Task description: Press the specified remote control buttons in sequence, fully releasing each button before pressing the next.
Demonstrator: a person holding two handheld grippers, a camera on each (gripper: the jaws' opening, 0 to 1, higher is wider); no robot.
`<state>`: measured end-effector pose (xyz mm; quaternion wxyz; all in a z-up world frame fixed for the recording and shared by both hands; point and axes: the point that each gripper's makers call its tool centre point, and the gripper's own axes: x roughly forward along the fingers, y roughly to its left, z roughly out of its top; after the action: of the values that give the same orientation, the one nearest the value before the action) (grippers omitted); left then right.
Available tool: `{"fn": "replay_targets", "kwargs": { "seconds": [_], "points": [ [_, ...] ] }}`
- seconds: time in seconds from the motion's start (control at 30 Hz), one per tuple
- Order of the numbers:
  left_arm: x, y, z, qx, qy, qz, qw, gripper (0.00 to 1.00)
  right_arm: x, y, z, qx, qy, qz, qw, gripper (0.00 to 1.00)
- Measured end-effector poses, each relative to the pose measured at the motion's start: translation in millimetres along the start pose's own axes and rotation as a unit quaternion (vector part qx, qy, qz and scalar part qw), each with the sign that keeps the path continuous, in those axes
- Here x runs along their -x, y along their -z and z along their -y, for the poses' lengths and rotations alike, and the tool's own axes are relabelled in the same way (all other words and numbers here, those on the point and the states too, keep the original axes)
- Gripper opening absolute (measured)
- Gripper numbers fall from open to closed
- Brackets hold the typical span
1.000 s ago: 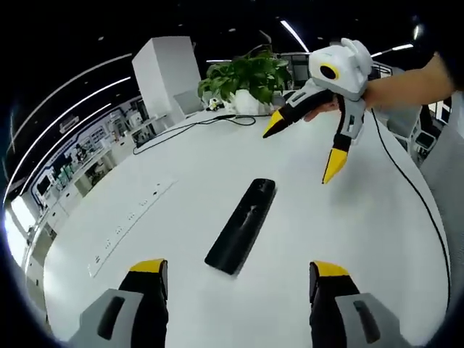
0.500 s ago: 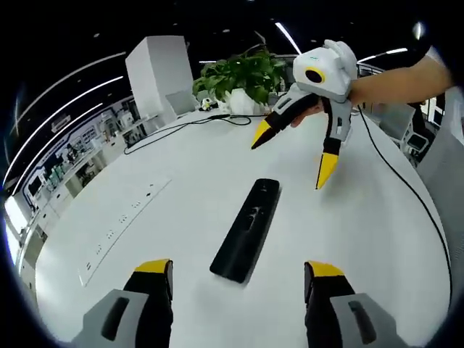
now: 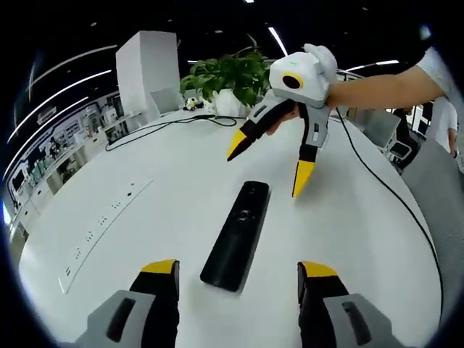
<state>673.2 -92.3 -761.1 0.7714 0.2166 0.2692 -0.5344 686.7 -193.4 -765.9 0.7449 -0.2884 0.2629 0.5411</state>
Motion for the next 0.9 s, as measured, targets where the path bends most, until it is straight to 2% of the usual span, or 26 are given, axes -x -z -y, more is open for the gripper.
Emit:
{"fn": "replay_targets", "kwargs": {
  "seconds": [0.3, 0.53, 0.9],
  "points": [
    [-6, 2.0, -5.3, -0.005, 0.010, -0.007, 0.9999, 0.58, -8, 3.3, -6, 0.005, -0.025, -0.005, 0.9997, 0.62],
    [-8, 1.5, -1.2, -0.005, 0.021, -0.011, 0.9997, 0.49, -15, 0.9, -9, 0.012, -0.047, -0.007, 0.9988, 0.57],
    [-10, 7.5, 7.5, 0.001, 0.043, -0.031, 0.9986, 0.43, -14, -2.2, -13, 0.013, -0.077, -0.010, 0.9969, 0.46]
  ]
}}
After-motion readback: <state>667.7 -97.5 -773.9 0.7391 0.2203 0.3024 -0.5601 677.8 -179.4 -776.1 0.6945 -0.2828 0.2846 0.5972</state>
